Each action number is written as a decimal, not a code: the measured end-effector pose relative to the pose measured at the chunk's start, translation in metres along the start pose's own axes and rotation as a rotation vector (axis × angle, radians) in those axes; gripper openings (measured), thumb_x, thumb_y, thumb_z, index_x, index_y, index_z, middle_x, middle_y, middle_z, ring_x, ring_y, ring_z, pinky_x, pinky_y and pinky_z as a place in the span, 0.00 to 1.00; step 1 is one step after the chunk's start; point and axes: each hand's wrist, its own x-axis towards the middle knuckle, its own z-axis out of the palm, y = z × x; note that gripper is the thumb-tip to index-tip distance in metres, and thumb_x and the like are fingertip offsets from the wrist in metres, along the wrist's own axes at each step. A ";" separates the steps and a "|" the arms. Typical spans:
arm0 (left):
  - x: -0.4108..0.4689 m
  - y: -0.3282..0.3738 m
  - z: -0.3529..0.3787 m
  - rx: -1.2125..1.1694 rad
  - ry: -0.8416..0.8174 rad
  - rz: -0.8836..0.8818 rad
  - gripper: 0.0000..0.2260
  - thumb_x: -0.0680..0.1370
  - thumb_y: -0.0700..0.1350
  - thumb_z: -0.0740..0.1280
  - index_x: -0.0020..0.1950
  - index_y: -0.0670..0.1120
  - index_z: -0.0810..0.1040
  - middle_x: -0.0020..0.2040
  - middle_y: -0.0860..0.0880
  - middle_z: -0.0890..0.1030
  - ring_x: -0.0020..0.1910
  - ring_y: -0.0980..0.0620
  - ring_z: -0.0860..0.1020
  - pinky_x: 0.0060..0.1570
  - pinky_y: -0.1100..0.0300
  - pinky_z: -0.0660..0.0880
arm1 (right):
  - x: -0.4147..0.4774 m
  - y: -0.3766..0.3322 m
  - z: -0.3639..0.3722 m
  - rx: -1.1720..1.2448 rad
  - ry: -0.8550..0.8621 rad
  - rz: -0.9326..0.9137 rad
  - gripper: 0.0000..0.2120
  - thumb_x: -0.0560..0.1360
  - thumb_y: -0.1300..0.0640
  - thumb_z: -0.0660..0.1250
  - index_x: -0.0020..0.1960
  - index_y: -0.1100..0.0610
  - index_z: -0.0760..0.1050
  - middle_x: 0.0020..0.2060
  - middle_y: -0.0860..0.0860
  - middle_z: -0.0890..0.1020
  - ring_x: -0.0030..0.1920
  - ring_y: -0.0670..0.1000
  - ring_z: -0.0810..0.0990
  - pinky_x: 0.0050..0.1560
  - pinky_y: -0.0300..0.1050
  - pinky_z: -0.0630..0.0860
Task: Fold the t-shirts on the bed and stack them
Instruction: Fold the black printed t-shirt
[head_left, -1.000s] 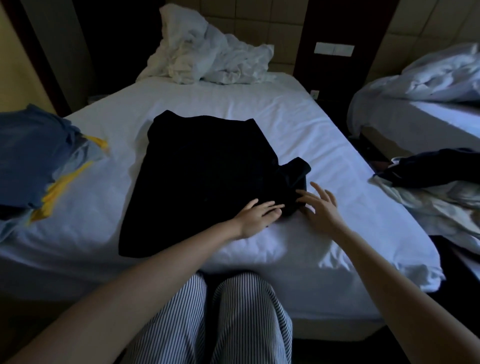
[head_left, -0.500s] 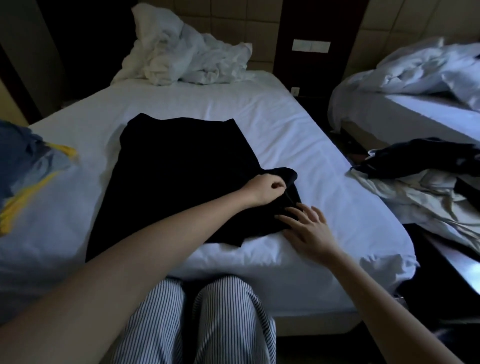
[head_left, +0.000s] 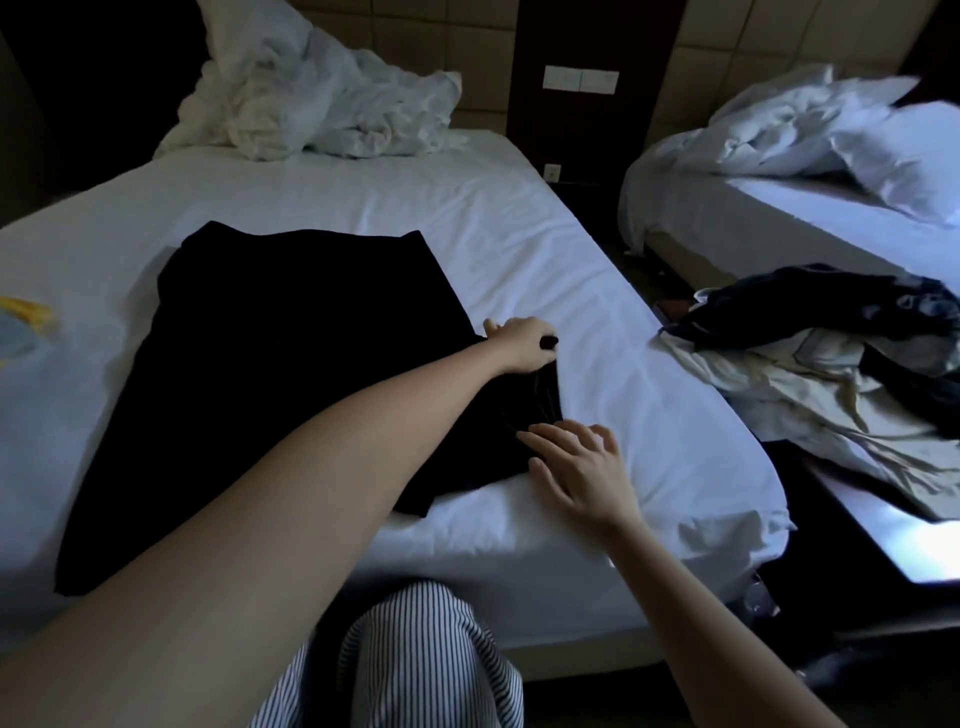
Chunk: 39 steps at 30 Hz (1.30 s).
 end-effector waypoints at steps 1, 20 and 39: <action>-0.001 0.000 -0.005 -0.103 0.022 0.048 0.06 0.77 0.50 0.63 0.52 0.54 0.78 0.56 0.53 0.79 0.62 0.49 0.72 0.58 0.50 0.59 | -0.001 0.002 0.003 -0.020 0.032 -0.007 0.19 0.78 0.47 0.52 0.58 0.49 0.79 0.54 0.46 0.81 0.55 0.51 0.75 0.55 0.49 0.62; -0.198 -0.152 -0.035 -0.331 0.146 0.090 0.07 0.67 0.61 0.63 0.42 0.63 0.76 0.53 0.61 0.73 0.53 0.66 0.71 0.55 0.70 0.65 | -0.006 -0.002 0.002 -0.045 0.084 -0.135 0.22 0.75 0.51 0.54 0.68 0.50 0.64 0.62 0.52 0.78 0.62 0.52 0.71 0.64 0.55 0.60; -0.201 -0.097 -0.007 0.040 -0.056 -0.015 0.20 0.83 0.54 0.51 0.75 0.55 0.61 0.77 0.52 0.56 0.77 0.53 0.49 0.74 0.53 0.43 | -0.001 -0.006 -0.011 0.008 -0.192 -0.115 0.23 0.76 0.48 0.52 0.70 0.52 0.67 0.65 0.52 0.76 0.62 0.54 0.76 0.63 0.54 0.65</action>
